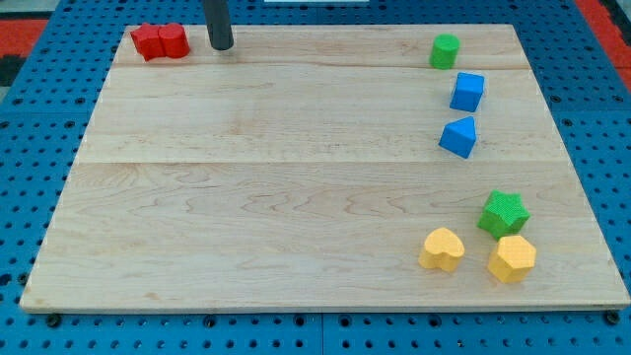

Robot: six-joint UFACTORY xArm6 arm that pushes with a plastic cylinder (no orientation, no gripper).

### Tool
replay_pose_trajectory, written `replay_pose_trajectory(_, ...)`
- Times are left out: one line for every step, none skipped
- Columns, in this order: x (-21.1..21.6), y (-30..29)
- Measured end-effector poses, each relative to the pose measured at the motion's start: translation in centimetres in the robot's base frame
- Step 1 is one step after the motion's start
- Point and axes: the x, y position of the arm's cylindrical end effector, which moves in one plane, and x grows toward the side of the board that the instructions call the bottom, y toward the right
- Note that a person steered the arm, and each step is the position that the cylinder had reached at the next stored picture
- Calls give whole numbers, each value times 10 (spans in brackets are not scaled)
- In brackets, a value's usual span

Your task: Move the arm parallel to the blue cube

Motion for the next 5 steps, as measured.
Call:
replay_pose_trajectory(3,28)
replay_pose_trajectory(32,29)
replay_pose_trajectory(37,28)
replay_pose_trajectory(50,31)
replay_pose_trajectory(70,51)
